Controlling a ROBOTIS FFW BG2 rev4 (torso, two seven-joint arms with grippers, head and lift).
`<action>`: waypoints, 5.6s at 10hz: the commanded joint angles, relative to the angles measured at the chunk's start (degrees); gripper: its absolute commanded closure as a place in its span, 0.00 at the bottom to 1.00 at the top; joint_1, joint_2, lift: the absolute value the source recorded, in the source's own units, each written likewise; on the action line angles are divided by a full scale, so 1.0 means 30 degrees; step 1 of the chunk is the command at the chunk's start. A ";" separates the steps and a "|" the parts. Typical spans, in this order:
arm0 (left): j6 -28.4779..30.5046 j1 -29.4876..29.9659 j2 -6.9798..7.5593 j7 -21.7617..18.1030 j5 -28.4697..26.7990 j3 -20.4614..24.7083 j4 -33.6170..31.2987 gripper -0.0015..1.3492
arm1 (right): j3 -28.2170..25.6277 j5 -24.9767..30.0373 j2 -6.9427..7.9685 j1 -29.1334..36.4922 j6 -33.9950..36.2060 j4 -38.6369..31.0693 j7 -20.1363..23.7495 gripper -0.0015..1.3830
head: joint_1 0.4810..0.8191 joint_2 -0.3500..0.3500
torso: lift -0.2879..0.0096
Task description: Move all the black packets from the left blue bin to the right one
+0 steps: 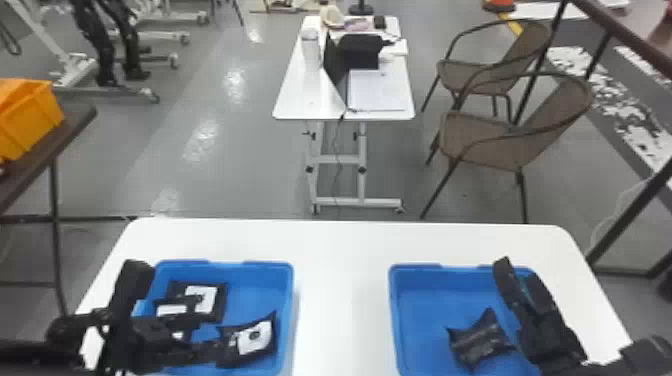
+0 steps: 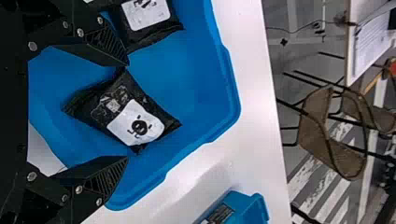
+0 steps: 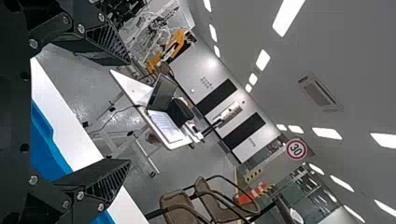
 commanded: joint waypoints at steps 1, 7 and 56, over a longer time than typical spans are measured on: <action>-0.0391 -0.1099 -0.0063 -0.0392 -0.1573 -0.0752 0.1539 0.27 | 0.0025 -0.0107 0.0046 -0.0014 0.0005 -0.0015 -0.0003 0.22 | 0.63 0.56 | 0.97; -0.1329 -0.4351 0.0113 -0.0275 -0.3448 -0.3154 0.7369 0.27 | 0.0025 -0.0546 0.0046 -0.0014 0.0005 0.0073 0.0202 0.22 | 0.63 0.51 | 0.97; -0.2618 0.2446 -0.2436 1.0125 0.7333 0.2325 -0.2035 0.13 | -0.0356 0.0860 0.0046 -0.1567 0.0151 0.2270 -0.0940 0.12 | 0.63 0.57 | 0.97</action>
